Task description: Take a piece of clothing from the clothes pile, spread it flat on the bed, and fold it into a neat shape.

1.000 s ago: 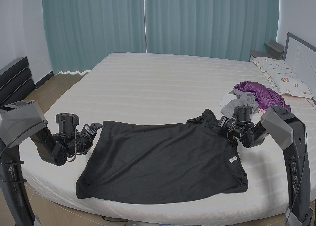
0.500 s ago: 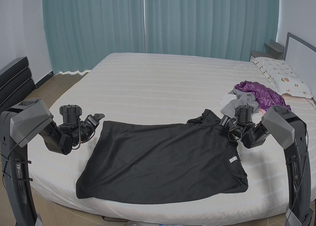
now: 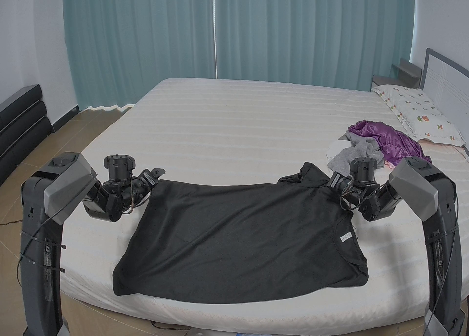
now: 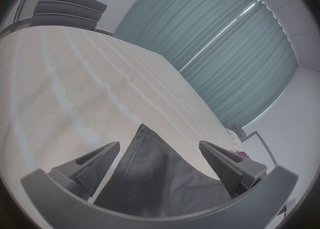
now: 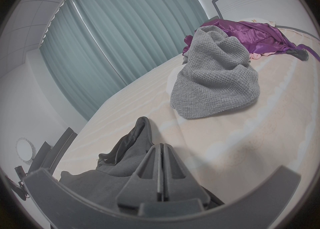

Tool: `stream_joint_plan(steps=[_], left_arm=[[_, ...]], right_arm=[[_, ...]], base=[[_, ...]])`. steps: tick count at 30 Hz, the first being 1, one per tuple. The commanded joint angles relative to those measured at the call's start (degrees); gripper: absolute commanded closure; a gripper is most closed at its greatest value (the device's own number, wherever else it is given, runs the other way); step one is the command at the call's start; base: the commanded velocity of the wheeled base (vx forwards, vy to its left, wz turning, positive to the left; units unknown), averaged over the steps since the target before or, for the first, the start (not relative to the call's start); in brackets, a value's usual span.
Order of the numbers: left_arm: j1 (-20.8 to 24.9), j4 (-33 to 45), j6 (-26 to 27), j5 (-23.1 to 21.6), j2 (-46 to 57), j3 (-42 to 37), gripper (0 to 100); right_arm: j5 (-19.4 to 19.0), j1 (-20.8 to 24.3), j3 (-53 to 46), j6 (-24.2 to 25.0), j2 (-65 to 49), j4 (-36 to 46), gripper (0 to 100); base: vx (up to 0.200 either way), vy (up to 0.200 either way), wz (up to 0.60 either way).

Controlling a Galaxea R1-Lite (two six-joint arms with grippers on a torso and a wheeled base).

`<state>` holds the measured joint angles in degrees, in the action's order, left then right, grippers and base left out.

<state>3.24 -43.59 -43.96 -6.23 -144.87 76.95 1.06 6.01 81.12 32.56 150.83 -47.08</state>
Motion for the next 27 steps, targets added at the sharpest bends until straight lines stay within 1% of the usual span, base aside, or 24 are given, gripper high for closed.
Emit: stream_joint_plan(steps=[1, 11, 16, 17, 18, 19, 21, 23, 25, 27], left_arm=[[0.4, 0.0, 1.1, 0.2, -3.7, 2.2, 0], [0.9, 0.1, 1.6, 0.7, -6.6, 5.2, 0], [1.2, 3.9, 2.4, 1.0, -7.4, 8.3, 0], [1.2, 4.2, 2.4, 1.4, -7.4, 8.8, 100], [1.2, 4.2, 2.4, 1.4, -7.4, 8.8, 100], [1.1, 4.5, 2.4, 3.1, -7.6, 10.1, 100], [1.1, 4.3, 2.4, 4.4, -7.8, 10.9, 100], [1.1, 4.3, 2.4, 4.9, -7.8, 11.1, 100], [0.8, 4.0, 2.3, 6.3, -7.7, 11.5, 100], [0.6, 3.9, 2.2, 7.1, -7.6, 11.7, 100]], right_arm=[[0.0, 0.0, 0.0, 0.0, 0.1, 0.0, 100], [0.0, 0.1, 0.0, 0.0, 0.1, 0.0, 100], [0.0, 0.2, 0.0, 0.0, 0.2, 0.0, 100], [0.0, 0.1, 0.0, 0.0, 0.2, 0.0, 100], [0.0, 0.1, 0.0, 0.0, 0.2, 0.0, 100], [0.0, 0.1, 0.2, 0.0, 0.2, 0.0, 100], [0.0, 0.1, 0.6, 0.2, 0.2, 0.0, 100], [0.0, 0.1, 0.8, 0.5, 0.2, 0.0, 100], [0.0, 0.2, 1.0, 2.1, 0.1, -0.3, 100], [0.0, 0.2, 1.2, 2.2, 0.1, -1.1, 100]], base=[[0.0, 0.0, 0.0], [0.0, 0.0, 0.0], [0.0, 0.0, 0.0], [0.0, 0.0, 0.0], [0.0, 0.0, 0.0], [0.0, 0.0, 0.0], [0.0, 0.0, 0.0], [0.0, 0.0, 0.0], [0.0, 0.0, 0.0], [0.0, 0.0, 0.0]])
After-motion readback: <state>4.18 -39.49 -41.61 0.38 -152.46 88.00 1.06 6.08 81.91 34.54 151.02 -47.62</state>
